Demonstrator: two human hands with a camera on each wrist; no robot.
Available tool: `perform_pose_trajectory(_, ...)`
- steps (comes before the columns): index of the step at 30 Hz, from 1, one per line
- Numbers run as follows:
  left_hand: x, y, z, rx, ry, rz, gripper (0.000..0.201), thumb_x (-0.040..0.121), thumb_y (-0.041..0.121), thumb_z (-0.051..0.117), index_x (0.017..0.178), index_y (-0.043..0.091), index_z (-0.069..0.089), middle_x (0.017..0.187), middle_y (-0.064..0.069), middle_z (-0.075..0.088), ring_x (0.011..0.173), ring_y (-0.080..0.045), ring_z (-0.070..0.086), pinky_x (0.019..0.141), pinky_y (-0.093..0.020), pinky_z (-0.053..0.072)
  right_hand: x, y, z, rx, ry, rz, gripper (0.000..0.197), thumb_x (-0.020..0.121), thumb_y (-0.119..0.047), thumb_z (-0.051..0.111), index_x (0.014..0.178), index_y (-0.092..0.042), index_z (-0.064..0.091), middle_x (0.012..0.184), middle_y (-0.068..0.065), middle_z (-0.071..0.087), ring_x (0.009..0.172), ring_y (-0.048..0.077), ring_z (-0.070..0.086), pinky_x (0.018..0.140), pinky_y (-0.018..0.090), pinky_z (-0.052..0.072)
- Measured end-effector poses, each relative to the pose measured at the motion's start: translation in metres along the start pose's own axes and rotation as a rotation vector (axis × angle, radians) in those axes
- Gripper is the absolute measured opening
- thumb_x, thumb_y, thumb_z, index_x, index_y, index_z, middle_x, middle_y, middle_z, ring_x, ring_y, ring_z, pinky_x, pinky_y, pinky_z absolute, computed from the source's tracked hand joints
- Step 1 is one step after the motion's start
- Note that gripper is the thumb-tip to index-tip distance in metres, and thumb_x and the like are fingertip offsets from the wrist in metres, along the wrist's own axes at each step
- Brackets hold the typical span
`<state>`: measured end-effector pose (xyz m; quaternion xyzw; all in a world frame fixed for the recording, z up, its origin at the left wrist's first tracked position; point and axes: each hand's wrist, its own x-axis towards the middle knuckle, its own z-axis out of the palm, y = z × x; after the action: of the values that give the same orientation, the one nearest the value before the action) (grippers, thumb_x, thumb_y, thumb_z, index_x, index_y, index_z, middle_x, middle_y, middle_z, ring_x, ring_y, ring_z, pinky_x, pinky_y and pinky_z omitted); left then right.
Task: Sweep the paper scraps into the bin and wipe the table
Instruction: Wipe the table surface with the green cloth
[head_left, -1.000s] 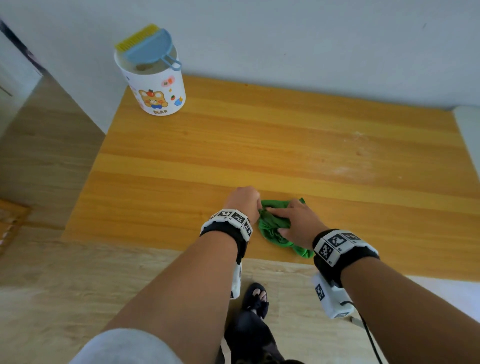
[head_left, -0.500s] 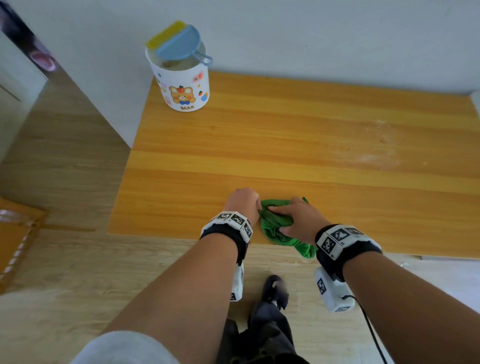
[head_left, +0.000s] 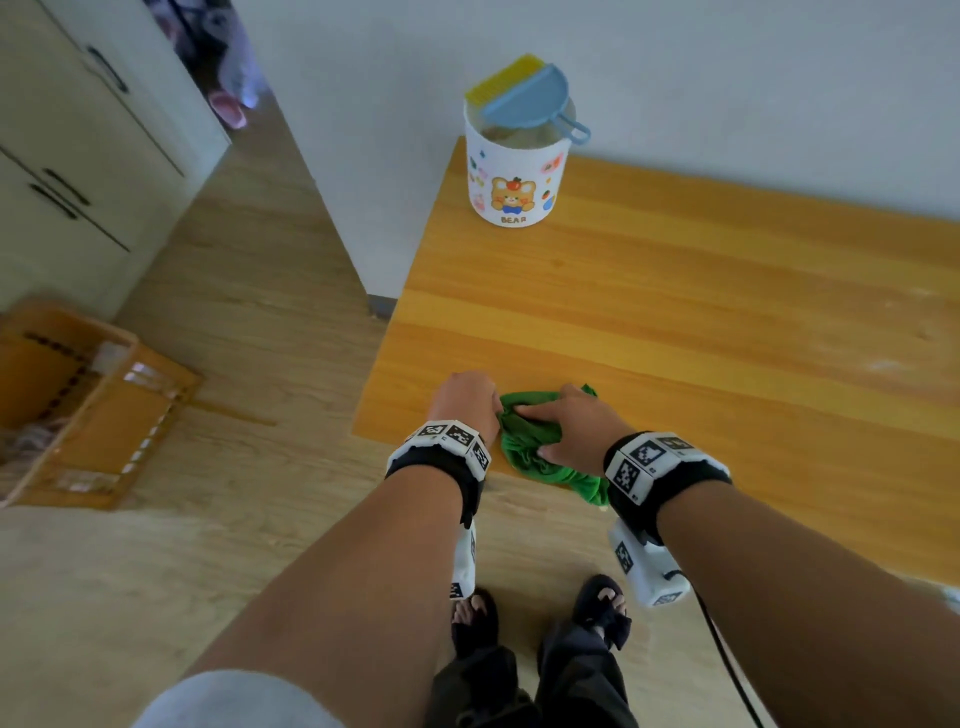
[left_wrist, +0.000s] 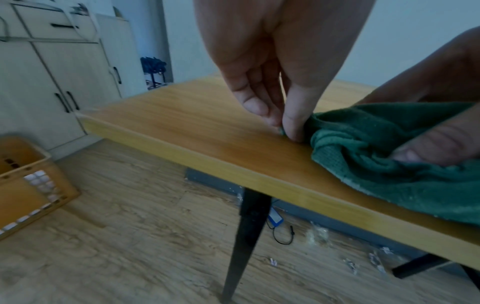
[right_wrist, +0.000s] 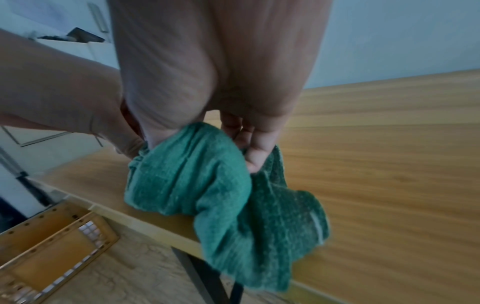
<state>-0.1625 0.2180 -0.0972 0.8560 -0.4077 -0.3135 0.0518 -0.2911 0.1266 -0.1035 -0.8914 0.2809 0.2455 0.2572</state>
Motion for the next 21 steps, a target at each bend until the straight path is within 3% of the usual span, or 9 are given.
perform_pose_trajectory(3, -0.006, -0.025, -0.008, -0.032, 0.038, -0.079, 0.023, 0.095, 0.004, 0.055, 0.101, 0.013, 0.075, 0.109, -0.004, 0.072, 0.097, -0.024, 0.067, 0.082, -0.034, 0.058, 0.015, -0.026, 0.0, -0.044, -0.014, -0.052, 0.058, 0.093, -0.031, 0.058, 0.145, -0.042, 0.035, 0.117, 0.008, 0.042, 0.091, 0.025, 0.049, 0.076, 0.031, 0.042)
perform_pose_trajectory(11, -0.018, -0.074, -0.016, -0.076, 0.078, -0.225, 0.022, 0.091, 0.008, 0.06, 0.103, 0.02, 0.074, 0.108, 0.0, 0.072, 0.097, -0.023, 0.066, 0.069, -0.026, 0.049, 0.045, -0.07, 0.011, -0.092, -0.011, -0.132, 0.057, 0.093, -0.023, 0.057, 0.143, -0.042, 0.039, 0.118, 0.012, 0.037, 0.096, 0.029, 0.04, 0.076, 0.034, 0.038)
perform_pose_trajectory(15, -0.021, -0.069, -0.016, -0.033, 0.044, -0.218, 0.016, 0.092, 0.012, 0.06, 0.096, 0.013, 0.075, 0.101, -0.004, 0.072, 0.086, -0.022, 0.065, 0.068, -0.026, 0.051, 0.04, -0.069, 0.014, -0.078, -0.026, -0.134, 0.056, 0.093, -0.016, 0.056, 0.141, -0.042, 0.043, 0.119, 0.013, 0.036, 0.092, 0.028, 0.039, 0.073, 0.036, 0.043)
perform_pose_trajectory(19, -0.023, -0.05, -0.01, -0.043, -0.029, -0.212, 0.015, 0.092, 0.014, 0.062, 0.094, 0.009, 0.076, 0.096, -0.008, 0.073, 0.085, -0.024, 0.068, 0.072, -0.03, 0.058, 0.025, -0.053, 0.016, -0.069, -0.052, -0.085, 0.058, 0.092, -0.012, 0.056, 0.139, -0.043, 0.044, 0.122, 0.012, 0.036, 0.108, 0.034, 0.042, 0.077, 0.038, 0.047)
perform_pose_trajectory(21, -0.024, -0.035, -0.002, -0.043, -0.036, -0.193, 0.016, 0.093, 0.015, 0.061, 0.094, 0.009, 0.076, 0.096, -0.008, 0.073, 0.083, -0.023, 0.067, 0.073, -0.03, 0.058, 0.014, -0.036, 0.018, -0.036, -0.05, -0.063, 0.059, 0.091, -0.011, 0.057, 0.138, -0.044, 0.046, 0.122, 0.013, 0.039, 0.109, 0.035, 0.046, 0.074, 0.035, 0.046)
